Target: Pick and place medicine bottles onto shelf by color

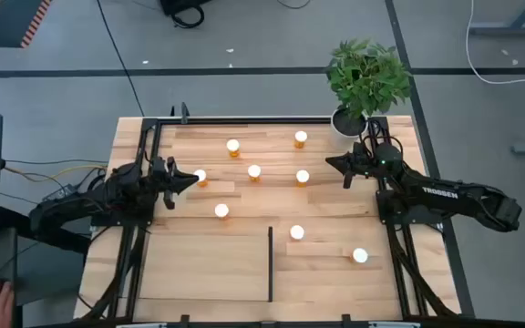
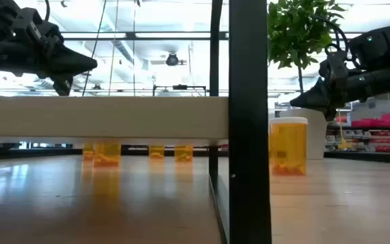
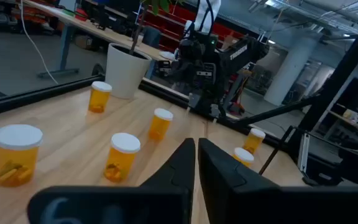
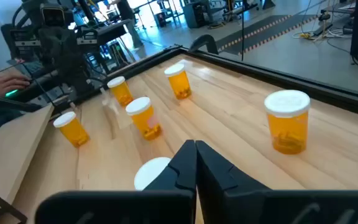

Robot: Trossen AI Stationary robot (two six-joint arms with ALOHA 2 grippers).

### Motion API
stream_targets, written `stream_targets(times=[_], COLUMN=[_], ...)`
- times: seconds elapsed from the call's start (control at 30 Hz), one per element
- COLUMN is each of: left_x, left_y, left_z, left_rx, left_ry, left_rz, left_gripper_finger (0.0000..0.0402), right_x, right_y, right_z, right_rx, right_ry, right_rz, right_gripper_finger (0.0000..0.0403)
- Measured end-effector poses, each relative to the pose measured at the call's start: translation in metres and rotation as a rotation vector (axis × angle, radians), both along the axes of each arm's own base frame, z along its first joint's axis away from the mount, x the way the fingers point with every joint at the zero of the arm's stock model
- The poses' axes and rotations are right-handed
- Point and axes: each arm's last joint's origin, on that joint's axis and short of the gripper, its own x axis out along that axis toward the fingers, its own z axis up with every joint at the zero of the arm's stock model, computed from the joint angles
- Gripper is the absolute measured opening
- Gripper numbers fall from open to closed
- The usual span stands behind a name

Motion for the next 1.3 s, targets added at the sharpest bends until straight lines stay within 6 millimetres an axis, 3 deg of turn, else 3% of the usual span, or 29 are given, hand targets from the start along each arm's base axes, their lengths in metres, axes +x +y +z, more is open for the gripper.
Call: stream_targets(times=[1.3], left_x=[0.0], left_y=[0.0], left_z=[0.0], left_rx=[0.0], left_ry=[0.0], left_rz=[0.0], left_gripper_finger=[0.0031], right_x=[0.0], right_y=[0.0], right_z=[0.0], right_rx=[0.0], right_ry=[0.0], right_rz=[0.0], right_gripper_finger=[0.0006])
